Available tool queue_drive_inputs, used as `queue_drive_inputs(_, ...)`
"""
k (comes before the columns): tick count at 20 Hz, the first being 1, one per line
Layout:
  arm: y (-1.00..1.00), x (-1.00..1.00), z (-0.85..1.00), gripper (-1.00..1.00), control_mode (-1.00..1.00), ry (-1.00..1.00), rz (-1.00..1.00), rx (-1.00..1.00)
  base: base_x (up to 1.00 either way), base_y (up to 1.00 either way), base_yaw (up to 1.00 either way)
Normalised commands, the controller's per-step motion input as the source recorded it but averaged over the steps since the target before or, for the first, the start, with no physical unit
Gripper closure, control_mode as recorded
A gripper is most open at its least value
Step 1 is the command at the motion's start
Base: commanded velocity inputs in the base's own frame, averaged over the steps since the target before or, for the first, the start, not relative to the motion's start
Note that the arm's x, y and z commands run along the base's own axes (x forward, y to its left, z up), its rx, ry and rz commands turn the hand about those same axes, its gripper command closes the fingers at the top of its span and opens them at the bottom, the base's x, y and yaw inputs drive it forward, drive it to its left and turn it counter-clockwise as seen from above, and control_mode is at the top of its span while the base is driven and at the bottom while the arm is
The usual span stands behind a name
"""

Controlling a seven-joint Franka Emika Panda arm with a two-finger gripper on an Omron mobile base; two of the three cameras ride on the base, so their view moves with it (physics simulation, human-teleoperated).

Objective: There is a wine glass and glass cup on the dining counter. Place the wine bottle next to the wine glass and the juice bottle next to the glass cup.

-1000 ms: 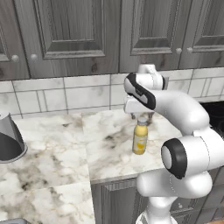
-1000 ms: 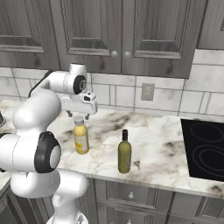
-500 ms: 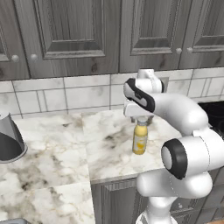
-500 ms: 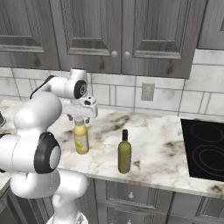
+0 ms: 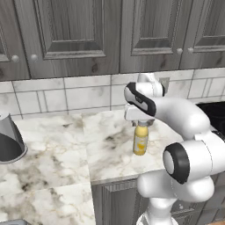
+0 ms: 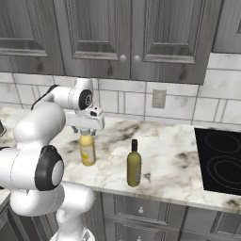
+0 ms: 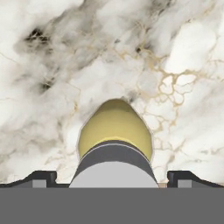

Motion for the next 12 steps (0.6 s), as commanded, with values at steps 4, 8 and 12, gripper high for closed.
queue_drive_inputs(4,0.02,-0.10,-0.06,1.00,-1.00,-0.01,0.00,-0.03,0.00,0.00,0.00)
queue_drive_inputs(8,0.00,-0.02,0.00,1.00,-1.00,-0.02,0.00,-0.02,0.00,0.00,0.00)
queue_drive_inputs(12,0.00,0.00,0.01,1.00,-1.00,0.00,0.00,0.00,0.00,0.00,0.00)
